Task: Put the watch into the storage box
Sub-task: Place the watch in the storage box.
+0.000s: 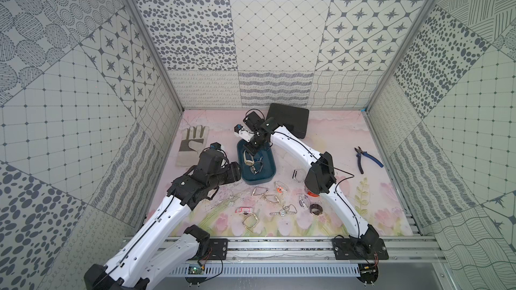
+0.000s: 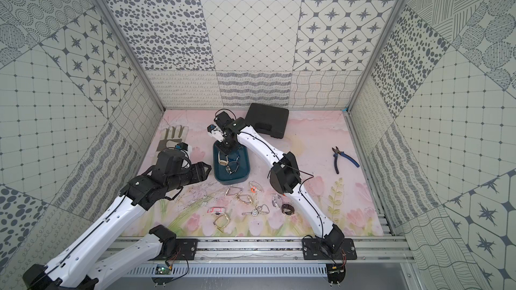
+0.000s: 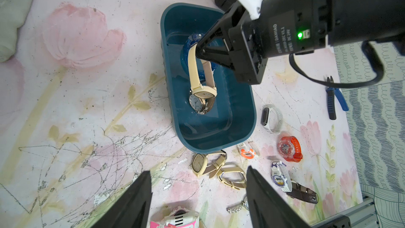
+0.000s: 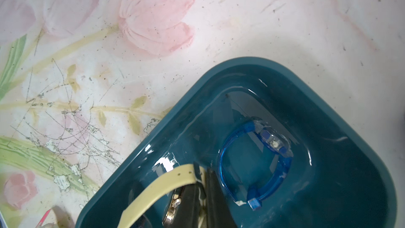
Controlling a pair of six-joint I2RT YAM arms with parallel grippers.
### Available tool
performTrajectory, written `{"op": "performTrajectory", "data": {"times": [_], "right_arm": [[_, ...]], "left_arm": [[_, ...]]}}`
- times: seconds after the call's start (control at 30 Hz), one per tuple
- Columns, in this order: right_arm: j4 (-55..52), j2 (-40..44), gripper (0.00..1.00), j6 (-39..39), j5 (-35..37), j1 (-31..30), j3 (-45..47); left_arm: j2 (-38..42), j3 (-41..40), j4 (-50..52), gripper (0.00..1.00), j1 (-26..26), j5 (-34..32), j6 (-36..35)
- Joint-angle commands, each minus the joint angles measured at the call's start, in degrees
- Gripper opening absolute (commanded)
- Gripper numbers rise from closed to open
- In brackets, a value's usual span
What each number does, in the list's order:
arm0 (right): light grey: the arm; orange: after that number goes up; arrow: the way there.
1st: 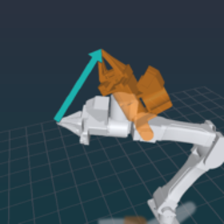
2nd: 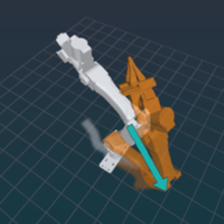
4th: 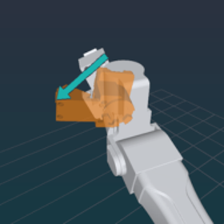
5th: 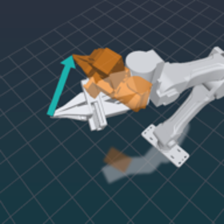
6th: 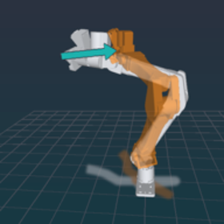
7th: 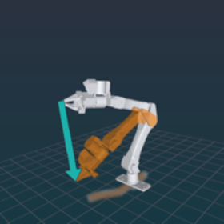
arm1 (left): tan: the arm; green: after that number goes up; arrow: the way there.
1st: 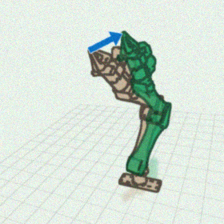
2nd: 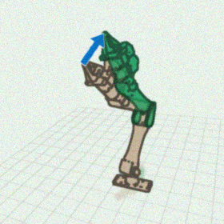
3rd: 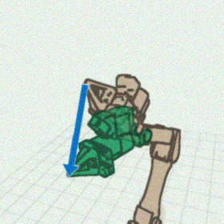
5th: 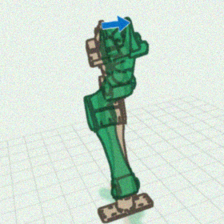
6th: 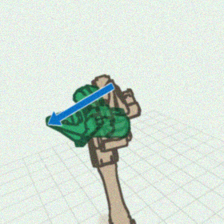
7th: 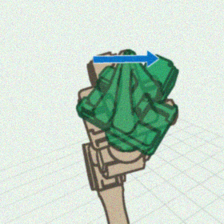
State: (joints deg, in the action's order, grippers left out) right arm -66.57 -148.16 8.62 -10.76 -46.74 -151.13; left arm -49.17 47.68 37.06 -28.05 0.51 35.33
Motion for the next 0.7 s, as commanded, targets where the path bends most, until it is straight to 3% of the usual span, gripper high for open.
{"op": "performTrajectory", "data": {"times": [0.0, 0.67], "right_arm": [[3.5, -1.6, 0.02, 2.6, 0.5, -1.3, 0.4], [6.8, -2.7, 0.07, 3.6, 1.9, -2.4, 6.2]], "left_arm": [[0.2, 0.2, 1.2, 0.71, 0.1, -1.3, -0.5], [0.5, -0.7, 0.1, 0.71, 0.1, -0.8, -0.9]]}}
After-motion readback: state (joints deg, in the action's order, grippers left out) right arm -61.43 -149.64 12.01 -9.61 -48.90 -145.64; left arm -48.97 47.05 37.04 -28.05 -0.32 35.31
